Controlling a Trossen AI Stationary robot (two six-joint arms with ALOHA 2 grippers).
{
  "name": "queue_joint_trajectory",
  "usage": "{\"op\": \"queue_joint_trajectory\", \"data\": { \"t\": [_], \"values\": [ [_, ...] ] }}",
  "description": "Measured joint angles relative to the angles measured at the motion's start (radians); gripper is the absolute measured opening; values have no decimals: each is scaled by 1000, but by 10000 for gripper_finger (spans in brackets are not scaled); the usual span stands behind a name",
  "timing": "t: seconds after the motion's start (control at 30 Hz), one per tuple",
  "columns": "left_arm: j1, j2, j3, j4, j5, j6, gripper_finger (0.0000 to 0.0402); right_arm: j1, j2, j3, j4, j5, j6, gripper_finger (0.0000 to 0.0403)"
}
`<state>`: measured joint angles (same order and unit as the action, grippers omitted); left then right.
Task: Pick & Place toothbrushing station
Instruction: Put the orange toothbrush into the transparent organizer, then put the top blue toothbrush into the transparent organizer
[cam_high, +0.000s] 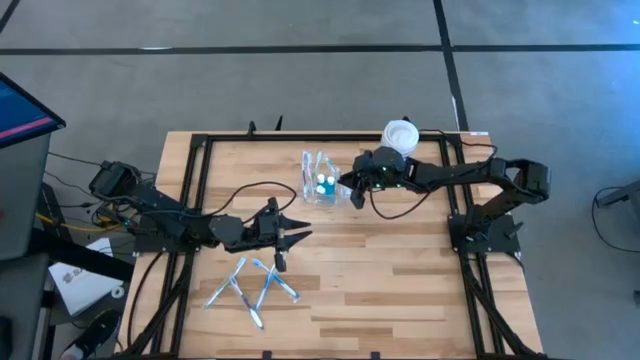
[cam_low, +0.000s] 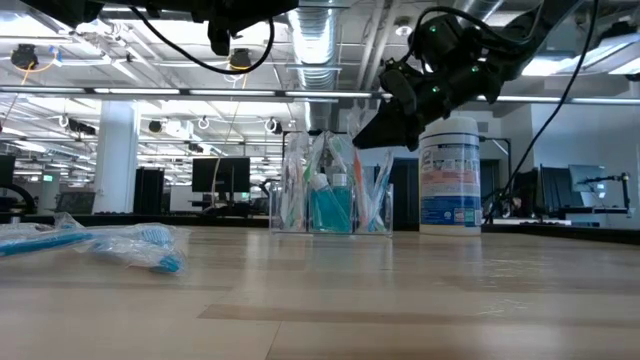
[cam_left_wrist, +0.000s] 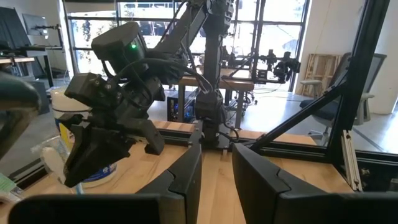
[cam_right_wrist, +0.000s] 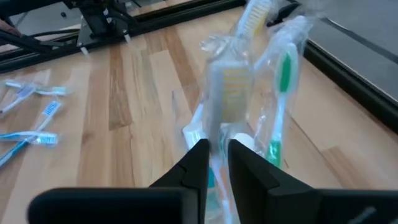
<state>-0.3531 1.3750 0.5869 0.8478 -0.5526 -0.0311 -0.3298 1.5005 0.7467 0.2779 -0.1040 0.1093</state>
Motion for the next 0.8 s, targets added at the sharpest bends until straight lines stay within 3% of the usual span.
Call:
{"op": "queue_joint_trajectory", "data": {
  "t": [0.4,0.8],
  "values": [
    [0,0,0,0,0,0,86,-40,-17,0,-51,-3,7,108],
    [-26,0,0,-77,0,-57,86,-15,-173,1,-245,-4,40,155]
  ]
}}
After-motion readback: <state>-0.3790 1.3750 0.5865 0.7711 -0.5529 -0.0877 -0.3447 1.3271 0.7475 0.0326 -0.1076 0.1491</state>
